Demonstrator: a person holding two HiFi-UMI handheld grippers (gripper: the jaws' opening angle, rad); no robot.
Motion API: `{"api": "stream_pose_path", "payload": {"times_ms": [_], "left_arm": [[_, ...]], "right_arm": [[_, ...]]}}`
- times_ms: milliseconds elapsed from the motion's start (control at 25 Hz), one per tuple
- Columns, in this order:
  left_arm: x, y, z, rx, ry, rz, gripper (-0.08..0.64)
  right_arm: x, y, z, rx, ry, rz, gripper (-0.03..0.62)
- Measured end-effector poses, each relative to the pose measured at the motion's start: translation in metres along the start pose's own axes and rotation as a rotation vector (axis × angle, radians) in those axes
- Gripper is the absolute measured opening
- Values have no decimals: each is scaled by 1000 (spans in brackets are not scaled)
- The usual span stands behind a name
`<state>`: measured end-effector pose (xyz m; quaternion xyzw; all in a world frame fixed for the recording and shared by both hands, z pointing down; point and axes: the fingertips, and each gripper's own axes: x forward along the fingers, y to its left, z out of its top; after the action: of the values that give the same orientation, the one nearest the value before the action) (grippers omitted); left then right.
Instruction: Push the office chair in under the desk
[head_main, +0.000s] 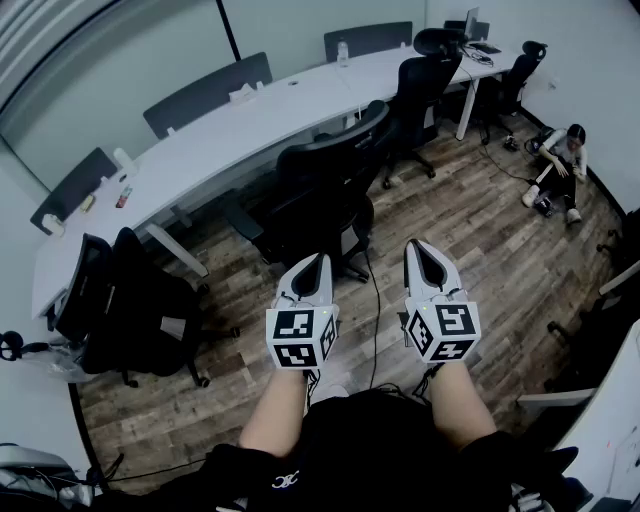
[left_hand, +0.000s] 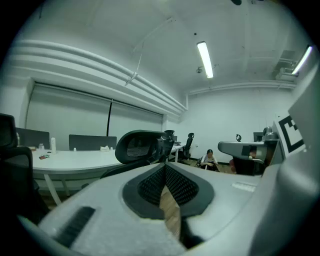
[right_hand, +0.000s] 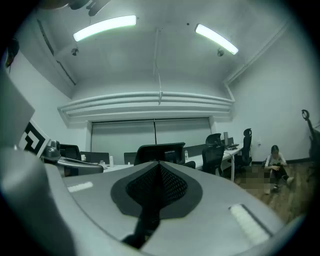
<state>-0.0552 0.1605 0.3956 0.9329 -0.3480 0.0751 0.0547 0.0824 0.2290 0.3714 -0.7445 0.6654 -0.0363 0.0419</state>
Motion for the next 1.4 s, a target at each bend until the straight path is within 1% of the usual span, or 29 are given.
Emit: {"api": "stream_pose_path", "payload": {"times_ms": [160, 320, 640, 960, 1160, 1400], "left_arm": [[0, -6, -1, 3, 4, 6, 11], [0, -6, -4, 6, 12, 12, 11], [8, 3, -11, 4, 29, 3, 11], [21, 41, -8, -3, 29, -6, 11], [30, 68, -5, -1, 12, -46, 11], [40, 91, -12, -8, 29, -79, 11]], "right_arm": [[-2, -3, -1, -8, 4, 7, 7], [-4, -4, 2, 27, -24, 16, 9], [6, 3, -1, 48, -36, 47, 18], [37, 24, 0, 35, -44, 42, 32], [59, 40, -4, 25, -40, 16, 35], [74, 56, -14, -3, -20, -8, 39]]}}
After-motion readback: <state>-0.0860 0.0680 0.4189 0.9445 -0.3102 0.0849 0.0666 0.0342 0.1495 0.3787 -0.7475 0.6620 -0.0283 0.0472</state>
